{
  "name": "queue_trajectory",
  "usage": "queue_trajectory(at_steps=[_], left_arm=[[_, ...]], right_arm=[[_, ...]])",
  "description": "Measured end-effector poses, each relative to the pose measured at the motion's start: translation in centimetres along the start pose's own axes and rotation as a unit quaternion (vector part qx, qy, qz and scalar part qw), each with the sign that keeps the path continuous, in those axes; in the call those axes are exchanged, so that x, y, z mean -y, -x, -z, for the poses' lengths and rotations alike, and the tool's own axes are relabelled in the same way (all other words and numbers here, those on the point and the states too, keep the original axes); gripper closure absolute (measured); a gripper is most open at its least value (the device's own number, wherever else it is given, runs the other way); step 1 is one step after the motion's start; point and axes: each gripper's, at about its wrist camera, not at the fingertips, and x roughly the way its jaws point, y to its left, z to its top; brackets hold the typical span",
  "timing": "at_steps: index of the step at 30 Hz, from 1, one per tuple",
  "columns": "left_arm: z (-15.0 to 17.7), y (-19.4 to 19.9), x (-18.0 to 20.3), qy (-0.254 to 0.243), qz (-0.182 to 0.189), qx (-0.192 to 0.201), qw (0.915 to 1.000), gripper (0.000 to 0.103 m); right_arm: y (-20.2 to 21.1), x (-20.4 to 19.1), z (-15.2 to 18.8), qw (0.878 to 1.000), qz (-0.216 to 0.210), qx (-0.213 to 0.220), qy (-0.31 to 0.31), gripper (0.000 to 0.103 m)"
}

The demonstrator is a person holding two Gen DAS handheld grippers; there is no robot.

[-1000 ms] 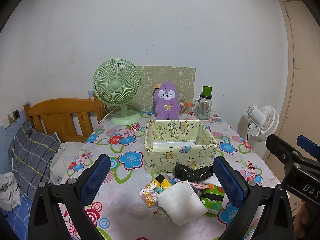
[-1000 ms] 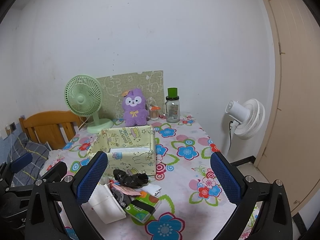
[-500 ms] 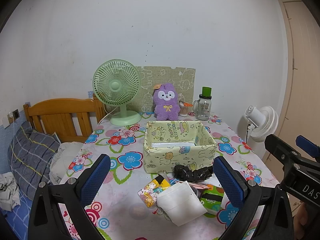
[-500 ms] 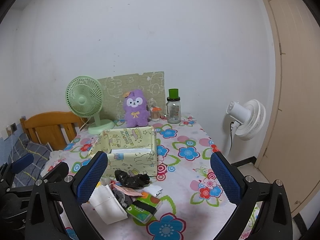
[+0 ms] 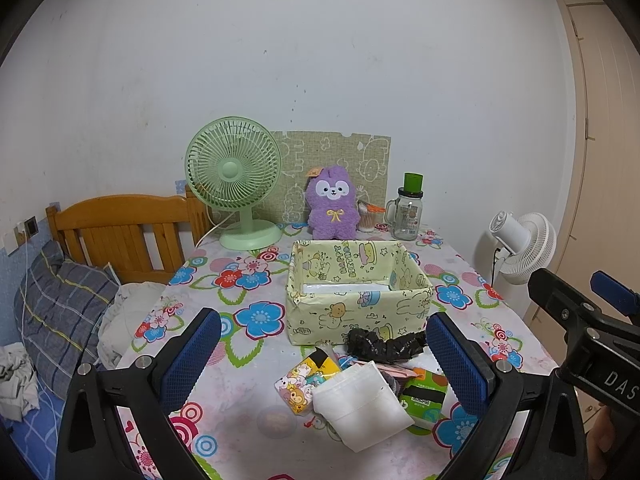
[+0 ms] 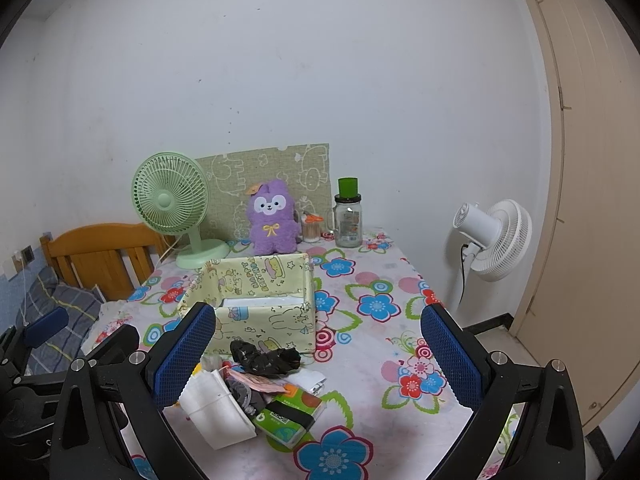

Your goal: Organize soft objects

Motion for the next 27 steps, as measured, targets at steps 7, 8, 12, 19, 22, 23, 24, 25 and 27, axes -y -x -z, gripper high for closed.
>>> queue_trajectory(at_steps=[7, 8, 12, 19, 22, 23, 24, 25, 27], left_arm=[[0.2, -0.7, -0.1, 0.005, 0.005, -0.007, 1.0, 0.0], [0.2, -0.8, -0.2, 0.006, 0.006, -0.007, 0.9999, 0.0], [0.3, -1.4, -0.4, 0.006, 0.004, -0.01, 0.9999, 0.0], [0.6, -3.2, -1.1, 0.013, 0.005, -0.021, 0.9997, 0.002], [0.8, -4.1, -1.2, 0.014, 0.003, -0.029, 0.9995, 0.003], [0.9, -4.5, -1.3, 0.015, 0.003, -0.033, 0.9994, 0.003], [0.9, -4.8, -1.4, 0.016, 0.002, -0.036, 0.9992, 0.003], [1.0, -5.1, -1.5, 0.018, 0.002, -0.04, 0.999, 0.003], [1.3, -6.1, -1.7, 0.02, 0.001, -0.049, 0.9986, 0.003]], right_arm=[[-0.5, -0.2, 0.1, 1.0, -0.003, -0.003, 0.001, 0.0], [-0.6, -0.2, 0.2, 1.0, -0.004, -0.003, 0.001, 0.0], [-1.2, -0.6, 0.4, 1.0, -0.008, -0.005, 0.003, 0.0], [-3.0, -1.1, 0.7, 1.0, -0.018, -0.019, 0.0, 0.0], [-3.9, -1.5, 0.9, 0.999, -0.02, -0.026, 0.004, 0.001], [-4.3, -1.6, 1.0, 0.999, -0.021, -0.029, 0.005, 0.002], [-4.6, -1.7, 1.0, 0.999, -0.022, -0.032, 0.006, 0.002], [-5.1, -1.8, 1.2, 0.999, -0.023, -0.037, 0.006, 0.003], [-6.0, -1.9, 1.4, 0.999, -0.024, -0.046, 0.007, 0.003]])
